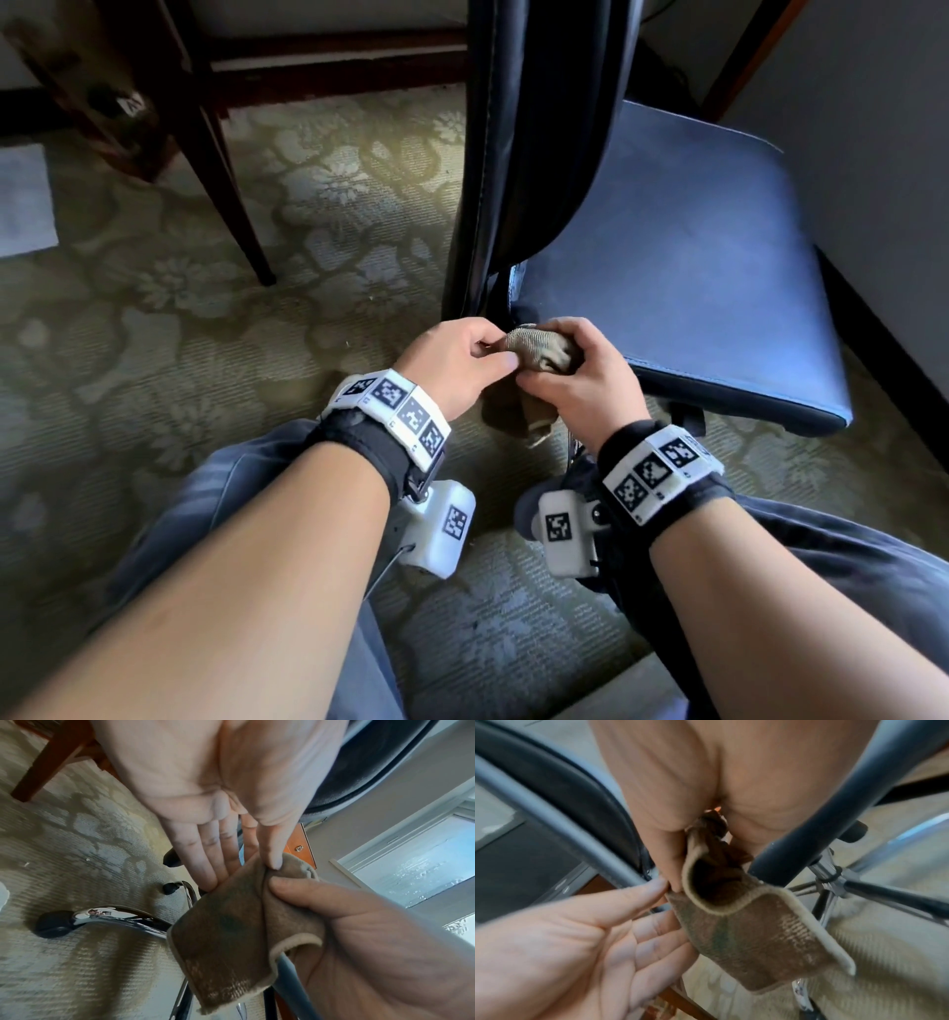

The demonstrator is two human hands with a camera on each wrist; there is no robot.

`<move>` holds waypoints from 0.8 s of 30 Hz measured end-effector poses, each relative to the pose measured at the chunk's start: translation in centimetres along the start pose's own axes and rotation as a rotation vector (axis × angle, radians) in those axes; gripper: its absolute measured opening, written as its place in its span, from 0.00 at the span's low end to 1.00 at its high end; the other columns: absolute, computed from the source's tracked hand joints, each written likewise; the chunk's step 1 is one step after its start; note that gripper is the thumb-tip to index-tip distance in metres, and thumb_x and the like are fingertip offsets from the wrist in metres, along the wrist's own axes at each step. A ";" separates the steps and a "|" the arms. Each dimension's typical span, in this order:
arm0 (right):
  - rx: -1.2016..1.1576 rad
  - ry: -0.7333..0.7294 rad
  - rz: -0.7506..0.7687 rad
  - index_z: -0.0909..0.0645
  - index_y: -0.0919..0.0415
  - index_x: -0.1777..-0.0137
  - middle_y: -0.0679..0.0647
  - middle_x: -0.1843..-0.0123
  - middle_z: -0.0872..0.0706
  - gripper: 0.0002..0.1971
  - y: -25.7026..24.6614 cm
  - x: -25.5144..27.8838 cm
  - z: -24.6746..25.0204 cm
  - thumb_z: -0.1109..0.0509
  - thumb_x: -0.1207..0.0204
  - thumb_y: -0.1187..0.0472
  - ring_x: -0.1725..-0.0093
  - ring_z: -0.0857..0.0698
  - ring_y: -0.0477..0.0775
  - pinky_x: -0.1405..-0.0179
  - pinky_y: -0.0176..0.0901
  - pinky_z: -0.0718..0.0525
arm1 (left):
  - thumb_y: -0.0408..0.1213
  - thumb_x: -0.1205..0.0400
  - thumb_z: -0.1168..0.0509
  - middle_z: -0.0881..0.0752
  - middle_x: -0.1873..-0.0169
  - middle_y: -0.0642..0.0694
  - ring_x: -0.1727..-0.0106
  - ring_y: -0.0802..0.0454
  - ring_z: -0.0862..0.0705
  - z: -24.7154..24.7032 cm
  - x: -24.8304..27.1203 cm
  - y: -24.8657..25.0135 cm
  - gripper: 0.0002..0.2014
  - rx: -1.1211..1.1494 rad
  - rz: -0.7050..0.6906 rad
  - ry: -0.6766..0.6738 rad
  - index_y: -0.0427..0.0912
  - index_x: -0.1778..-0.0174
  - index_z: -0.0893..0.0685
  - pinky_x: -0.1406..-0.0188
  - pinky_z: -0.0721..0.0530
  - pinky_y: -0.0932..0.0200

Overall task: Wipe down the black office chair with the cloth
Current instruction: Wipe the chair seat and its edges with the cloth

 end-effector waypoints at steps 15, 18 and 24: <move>0.136 0.249 -0.002 0.24 0.47 0.37 0.39 0.55 0.14 0.12 0.6 1.0 0.0 0.28 0.17 0.55 0.56 0.14 0.43 0.52 0.45 0.14 | 0.42 0.13 0.31 0.09 0.40 0.58 0.38 0.57 0.12 -1.2 -0.9 -0.1 0.18 -0.074 0.043 0.052 0.55 0.26 0.15 0.36 0.18 0.58; 0.297 0.182 0.071 0.24 0.49 0.31 0.46 0.48 0.12 0.15 -0.5 -0.3 0.3 0.29 0.15 0.53 0.47 0.12 0.55 0.49 0.46 0.16 | 0.34 0.11 0.38 0.25 0.15 0.54 0.17 0.53 0.25 -1.7 -1.0 0.1 0.27 -0.228 -0.029 0.016 0.53 0.14 0.26 0.17 0.33 0.61; 0.673 -0.011 0.105 0.33 0.51 0.35 0.57 0.56 0.15 0.12 -2.0 -3.0 -0.9 0.37 0.13 0.50 0.56 0.16 0.68 0.58 0.53 0.20 | 0.26 0.16 0.46 0.43 0.09 0.63 0.09 0.48 0.38 -2.8 -1.6 -0.8 0.38 -0.359 -0.001 -0.095 0.58 0.09 0.38 0.09 0.39 0.48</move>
Point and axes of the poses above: each hand's wrist, its own x-axis away from the middle knuckle, its own z-axis out of the back of the hand, y = z × x, the point moved 5 cm from there along -x, towards the middle knuckle
